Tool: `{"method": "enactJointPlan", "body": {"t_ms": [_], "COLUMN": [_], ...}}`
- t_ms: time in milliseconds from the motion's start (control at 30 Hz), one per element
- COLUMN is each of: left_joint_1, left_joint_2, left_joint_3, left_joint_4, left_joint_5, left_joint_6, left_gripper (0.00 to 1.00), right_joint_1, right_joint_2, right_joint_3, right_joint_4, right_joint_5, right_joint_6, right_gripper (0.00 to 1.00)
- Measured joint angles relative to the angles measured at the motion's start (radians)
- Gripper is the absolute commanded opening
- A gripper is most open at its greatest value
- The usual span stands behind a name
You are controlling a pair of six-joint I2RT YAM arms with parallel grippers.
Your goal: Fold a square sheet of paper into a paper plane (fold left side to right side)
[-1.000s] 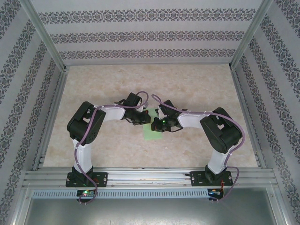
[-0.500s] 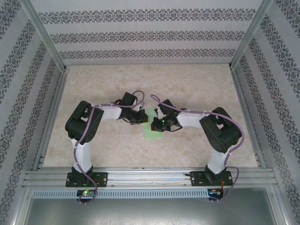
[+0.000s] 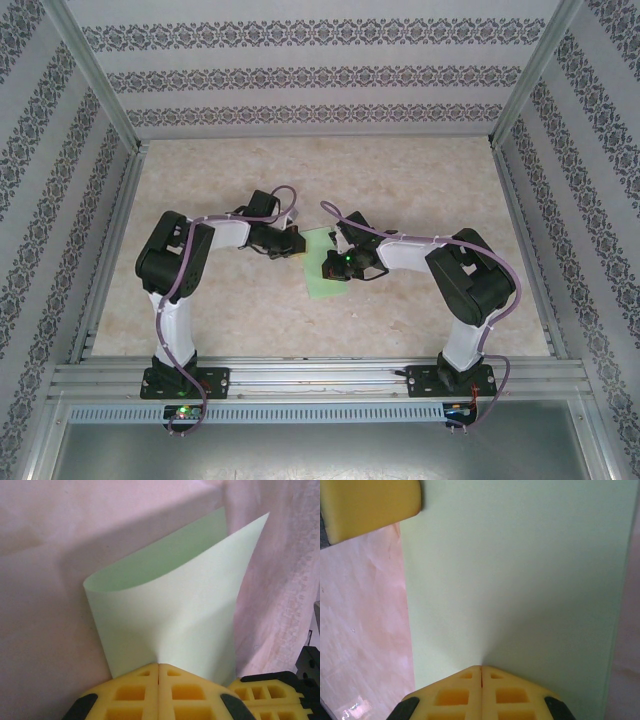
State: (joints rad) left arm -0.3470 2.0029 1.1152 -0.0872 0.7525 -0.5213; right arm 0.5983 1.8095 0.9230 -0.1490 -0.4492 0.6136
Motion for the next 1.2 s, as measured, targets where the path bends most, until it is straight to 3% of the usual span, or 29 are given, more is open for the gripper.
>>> {"method": "enactJointPlan", "body": {"t_ms": [533, 633, 900, 1200], "left_joint_1": [0.084, 0.083, 0.026, -0.099], "left_joint_2": [0.098, 0.062, -0.214, -0.245], "left_joint_3": [0.208, 0.156, -0.108, -0.22], "left_joint_4": [-0.044, -0.038, 0.014, 0.066], "left_joint_5": [-0.126, -0.129, -0.094, -0.071], "left_joint_6": [0.078, 0.077, 0.014, -0.085], "left_gripper": [0.06, 0.06, 0.06, 0.06], "right_joint_1": [0.0, 0.0, 0.0, 0.002], "right_joint_2": [0.002, 0.0, -0.006, -0.006], "right_joint_3": [-0.002, -0.009, -0.024, -0.024], "right_joint_4": [0.009, 0.021, 0.045, 0.045], "right_joint_5": [-0.008, -0.011, -0.012, -0.011], "right_joint_6": [0.019, 0.034, 0.054, 0.055], "right_gripper": [0.0, 0.0, 0.0, 0.0]}}
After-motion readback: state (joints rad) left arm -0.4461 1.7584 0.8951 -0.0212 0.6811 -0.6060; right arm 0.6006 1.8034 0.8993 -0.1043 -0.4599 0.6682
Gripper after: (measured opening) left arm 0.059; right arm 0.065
